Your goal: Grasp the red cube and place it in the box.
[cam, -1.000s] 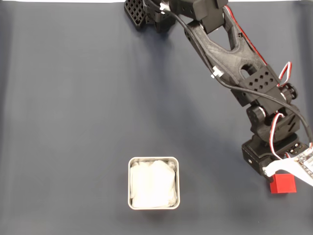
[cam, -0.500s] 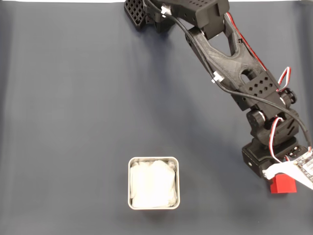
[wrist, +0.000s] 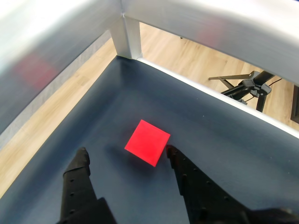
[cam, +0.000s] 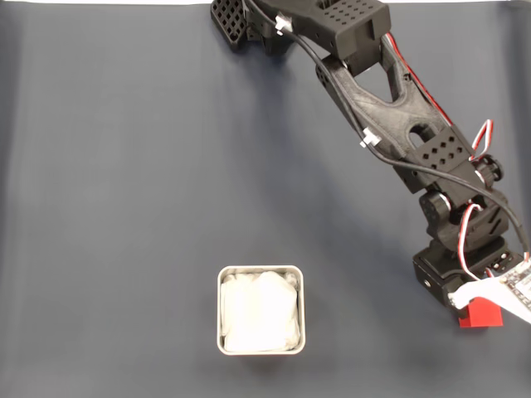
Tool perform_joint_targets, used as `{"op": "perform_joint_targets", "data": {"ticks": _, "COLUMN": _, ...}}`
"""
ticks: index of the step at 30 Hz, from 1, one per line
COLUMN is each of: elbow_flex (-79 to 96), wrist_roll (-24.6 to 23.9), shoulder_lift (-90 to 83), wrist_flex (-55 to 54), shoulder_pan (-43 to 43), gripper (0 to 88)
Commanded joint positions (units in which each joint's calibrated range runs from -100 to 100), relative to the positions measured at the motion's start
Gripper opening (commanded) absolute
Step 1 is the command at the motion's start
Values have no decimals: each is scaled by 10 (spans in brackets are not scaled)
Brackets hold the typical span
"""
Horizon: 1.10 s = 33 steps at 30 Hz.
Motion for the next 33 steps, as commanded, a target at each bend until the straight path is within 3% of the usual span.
{"op": "perform_joint_targets", "data": {"ticks": 1, "elbow_flex": -33, "wrist_roll": 3, "shoulder_lift": -7, "wrist_flex": -9, "shoulder_pan": -6, "gripper": 386}}
{"op": "perform_joint_targets", "data": {"ticks": 33, "elbow_flex": -80, "wrist_roll": 1, "shoulder_lift": 24, "wrist_flex": -36, "shoulder_pan": -31, "gripper": 386}}
